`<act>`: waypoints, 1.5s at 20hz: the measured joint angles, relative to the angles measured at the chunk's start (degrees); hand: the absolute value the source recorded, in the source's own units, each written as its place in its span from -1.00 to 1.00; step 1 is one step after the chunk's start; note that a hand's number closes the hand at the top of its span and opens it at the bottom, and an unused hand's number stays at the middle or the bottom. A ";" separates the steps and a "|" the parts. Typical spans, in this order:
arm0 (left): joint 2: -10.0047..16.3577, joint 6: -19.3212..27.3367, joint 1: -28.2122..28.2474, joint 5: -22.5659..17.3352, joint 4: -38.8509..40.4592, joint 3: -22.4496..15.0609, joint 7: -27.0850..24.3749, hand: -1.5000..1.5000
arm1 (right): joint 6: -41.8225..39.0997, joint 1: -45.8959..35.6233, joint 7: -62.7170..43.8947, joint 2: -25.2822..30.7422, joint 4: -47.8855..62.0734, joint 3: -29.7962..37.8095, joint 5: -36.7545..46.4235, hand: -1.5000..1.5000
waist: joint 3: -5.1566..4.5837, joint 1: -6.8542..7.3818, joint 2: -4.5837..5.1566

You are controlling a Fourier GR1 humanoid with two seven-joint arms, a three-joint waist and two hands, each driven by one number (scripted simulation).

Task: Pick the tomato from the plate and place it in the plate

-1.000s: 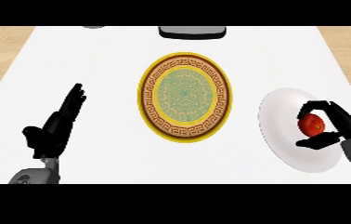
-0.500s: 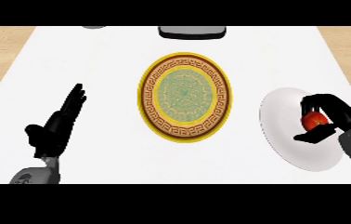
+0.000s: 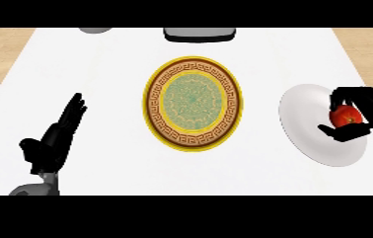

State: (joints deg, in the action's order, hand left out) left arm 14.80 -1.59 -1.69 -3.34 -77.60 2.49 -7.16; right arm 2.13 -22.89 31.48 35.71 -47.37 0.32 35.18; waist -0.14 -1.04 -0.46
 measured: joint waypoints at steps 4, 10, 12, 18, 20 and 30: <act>-0.69 0.36 -1.05 0.40 1.23 0.18 -0.23 0.00 | -2.76 4.20 -3.50 1.34 -13.55 1.84 -3.35 1.00 | 0.01 -0.36 -0.02; -0.08 -0.82 -0.57 -0.14 0.24 0.79 0.59 0.00 | -3.71 8.27 -9.85 0.72 -31.54 5.74 -8.15 1.00 | 0.05 -0.18 0.01; -1.05 0.00 -0.13 0.69 -0.36 0.14 0.59 0.00 | -4.87 9.28 -13.51 -0.01 -37.72 5.86 -8.91 1.00 | 0.06 0.04 0.06; -1.27 -1.00 -0.82 1.25 0.50 0.57 -0.43 0.00 | -8.42 7.75 -23.50 -3.72 -48.74 4.04 -8.98 1.00 | 0.08 0.79 0.30; -1.56 -0.78 -1.00 1.74 0.34 0.63 -0.28 0.00 | -9.16 6.17 -26.14 -5.26 -50.11 2.54 -7.61 1.00 | 0.09 0.96 0.35; -1.52 -2.06 -2.72 1.95 1.69 1.54 0.01 0.00 | -10.28 -5.06 -36.15 -17.62 -45.20 -9.02 -0.39 1.00 | 0.11 1.59 0.52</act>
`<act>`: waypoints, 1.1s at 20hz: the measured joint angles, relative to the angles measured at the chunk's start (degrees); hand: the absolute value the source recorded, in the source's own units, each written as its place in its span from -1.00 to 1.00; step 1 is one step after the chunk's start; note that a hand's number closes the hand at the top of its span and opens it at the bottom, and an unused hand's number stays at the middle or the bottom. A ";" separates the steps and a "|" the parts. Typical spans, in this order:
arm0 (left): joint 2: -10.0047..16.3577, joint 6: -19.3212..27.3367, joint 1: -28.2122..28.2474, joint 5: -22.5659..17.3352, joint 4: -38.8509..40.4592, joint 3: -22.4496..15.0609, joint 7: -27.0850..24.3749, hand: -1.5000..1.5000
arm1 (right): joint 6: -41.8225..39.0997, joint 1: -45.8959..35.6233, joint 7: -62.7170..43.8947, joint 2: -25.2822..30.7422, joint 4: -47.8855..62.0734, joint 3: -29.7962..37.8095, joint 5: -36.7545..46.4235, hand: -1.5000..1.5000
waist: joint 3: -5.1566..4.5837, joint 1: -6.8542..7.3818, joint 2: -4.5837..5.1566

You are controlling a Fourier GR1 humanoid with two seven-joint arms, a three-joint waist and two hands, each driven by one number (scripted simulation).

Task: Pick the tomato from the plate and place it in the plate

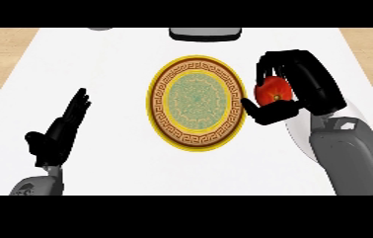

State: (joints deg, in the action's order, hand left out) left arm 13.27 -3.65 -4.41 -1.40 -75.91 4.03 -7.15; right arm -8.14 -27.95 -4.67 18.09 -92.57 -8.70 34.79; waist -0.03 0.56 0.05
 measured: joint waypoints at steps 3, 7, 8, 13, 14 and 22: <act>-0.62 0.03 1.23 0.25 -1.58 -0.36 0.22 0.00 | 1.56 -2.60 -0.65 -4.36 3.82 -2.53 2.63 1.00 | 0.01 0.11 0.00; -0.73 -0.21 1.12 0.45 -0.94 0.16 -0.13 0.00 | 4.64 -5.71 -1.31 -10.20 10.16 -5.10 6.52 1.00 | 0.01 0.06 0.02; -0.87 -0.13 0.95 0.66 -0.78 0.08 -0.09 0.00 | 5.87 -6.44 -1.62 -11.85 12.05 -5.92 7.84 1.00 | 0.01 0.07 0.03; -1.40 0.19 0.00 1.41 -0.44 -0.20 -0.04 0.00 | 13.11 -9.95 -3.29 -16.19 20.79 -5.96 5.68 -1.00 | 0.02 0.39 0.15; -1.73 0.38 -0.18 1.51 -0.62 -0.38 0.32 0.00 | 14.91 -10.48 -3.89 -16.60 22.51 -6.10 4.50 -1.00 | 0.03 0.48 0.16; -1.74 -0.41 0.23 1.38 -1.79 -0.04 1.09 0.00 | 24.39 -16.16 -7.97 -17.87 35.68 -9.54 -3.40 -1.00 | 0.03 0.58 0.14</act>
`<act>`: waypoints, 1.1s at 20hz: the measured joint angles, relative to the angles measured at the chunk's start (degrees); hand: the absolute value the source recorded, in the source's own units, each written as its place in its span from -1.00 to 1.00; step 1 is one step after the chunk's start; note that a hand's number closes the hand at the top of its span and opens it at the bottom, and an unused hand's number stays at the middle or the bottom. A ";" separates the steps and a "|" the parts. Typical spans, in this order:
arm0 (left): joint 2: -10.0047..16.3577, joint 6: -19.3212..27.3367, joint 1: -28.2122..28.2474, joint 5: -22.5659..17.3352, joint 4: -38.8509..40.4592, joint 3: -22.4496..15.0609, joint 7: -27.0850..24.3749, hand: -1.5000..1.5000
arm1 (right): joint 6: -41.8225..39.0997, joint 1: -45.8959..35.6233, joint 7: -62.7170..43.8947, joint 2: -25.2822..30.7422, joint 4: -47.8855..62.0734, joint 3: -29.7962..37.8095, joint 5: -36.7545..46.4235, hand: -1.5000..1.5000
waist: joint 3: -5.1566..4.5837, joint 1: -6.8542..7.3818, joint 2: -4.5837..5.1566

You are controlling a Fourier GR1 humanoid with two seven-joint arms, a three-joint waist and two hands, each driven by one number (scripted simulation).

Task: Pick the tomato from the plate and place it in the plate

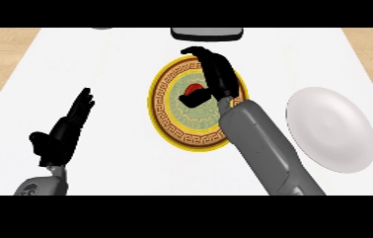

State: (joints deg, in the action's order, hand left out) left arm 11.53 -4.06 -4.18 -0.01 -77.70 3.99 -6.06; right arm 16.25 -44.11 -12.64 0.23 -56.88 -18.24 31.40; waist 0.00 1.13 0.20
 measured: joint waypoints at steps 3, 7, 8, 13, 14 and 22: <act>-0.05 -0.26 -0.15 0.20 1.14 0.20 -1.12 0.00 | 3.82 -0.56 2.39 -0.11 1.87 0.43 -5.07 -1.00 | 0.00 0.04 0.06; 0.32 -0.38 -0.03 0.05 1.14 0.77 -0.91 0.00 | 5.52 0.02 7.38 -0.16 1.30 6.29 -11.36 -1.00 | 0.03 -0.28 0.05; 0.48 -0.44 -0.63 -0.16 1.16 1.04 -0.56 0.00 | 5.25 0.44 9.16 0.01 1.47 8.05 -13.23 -1.00 | 0.03 -0.36 0.07; 0.25 -0.38 0.82 0.25 0.84 0.93 -1.32 0.00 | -0.61 3.04 15.38 2.56 0.44 16.17 -23.02 -1.00 | 0.05 -0.71 -0.01; -0.23 0.14 0.51 0.63 1.07 0.66 -1.19 0.00 | -2.40 4.36 16.59 3.58 -0.30 17.34 -24.69 -1.00 | 0.04 -0.92 -0.05; 0.44 -0.95 0.83 -0.09 0.73 1.72 -1.41 0.00 | -18.50 9.51 32.02 14.85 7.49 25.90 -32.51 -1.00 | 0.04 -0.68 0.02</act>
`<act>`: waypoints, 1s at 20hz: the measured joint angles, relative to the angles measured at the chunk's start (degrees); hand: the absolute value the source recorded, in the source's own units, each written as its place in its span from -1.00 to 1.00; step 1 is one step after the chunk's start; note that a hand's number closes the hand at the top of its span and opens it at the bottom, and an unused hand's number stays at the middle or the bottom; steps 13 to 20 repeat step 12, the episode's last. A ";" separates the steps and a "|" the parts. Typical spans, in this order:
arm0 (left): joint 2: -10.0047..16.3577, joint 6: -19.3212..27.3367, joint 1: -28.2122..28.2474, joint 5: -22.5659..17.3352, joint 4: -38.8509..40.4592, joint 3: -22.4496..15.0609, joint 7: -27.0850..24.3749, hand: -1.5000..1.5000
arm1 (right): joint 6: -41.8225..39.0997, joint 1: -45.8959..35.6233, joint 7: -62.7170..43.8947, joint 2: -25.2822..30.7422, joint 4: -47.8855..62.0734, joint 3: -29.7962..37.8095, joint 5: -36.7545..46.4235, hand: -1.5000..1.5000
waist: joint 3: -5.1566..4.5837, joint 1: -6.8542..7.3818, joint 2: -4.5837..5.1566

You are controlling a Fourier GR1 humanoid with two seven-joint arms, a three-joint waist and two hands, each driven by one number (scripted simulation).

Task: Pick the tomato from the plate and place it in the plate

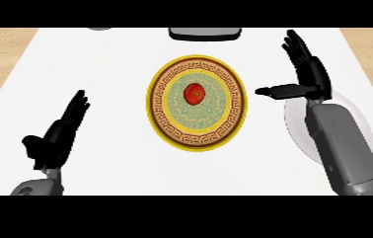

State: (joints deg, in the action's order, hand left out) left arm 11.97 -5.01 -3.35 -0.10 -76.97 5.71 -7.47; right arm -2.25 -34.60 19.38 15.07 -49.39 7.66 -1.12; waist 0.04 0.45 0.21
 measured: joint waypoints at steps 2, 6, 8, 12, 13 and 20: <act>-0.54 0.37 -0.45 0.62 0.39 -0.47 -0.03 0.00 | -3.78 0.60 2.96 2.44 2.22 0.78 -0.46 -1.00 | 0.01 -0.03 0.00; -0.74 0.28 -0.12 0.86 0.48 -0.32 -0.46 0.00 | -8.31 -0.91 10.48 6.08 10.22 2.14 0.46 -1.00 | 0.01 0.26 0.06; -1.04 0.21 -0.02 0.82 0.19 -0.35 -0.17 0.00 | -9.56 -2.18 13.76 7.35 14.80 2.48 1.54 -1.00 | 0.01 0.38 0.07; -1.34 0.19 -1.09 1.26 0.30 -0.58 0.58 0.00 | -10.52 -3.92 19.66 9.16 21.73 2.99 3.55 -1.00 | 0.02 0.49 0.13; -1.34 0.19 -1.09 1.26 0.30 -0.58 0.58 0.00 | -10.52 -3.92 19.66 9.16 21.73 2.99 3.55 -1.00 | 0.02 0.49 0.13; -1.34 0.19 -1.09 1.26 0.30 -0.58 0.58 0.00 | -10.52 -3.92 19.66 9.16 21.73 2.99 3.55 -1.00 | 0.02 0.49 0.13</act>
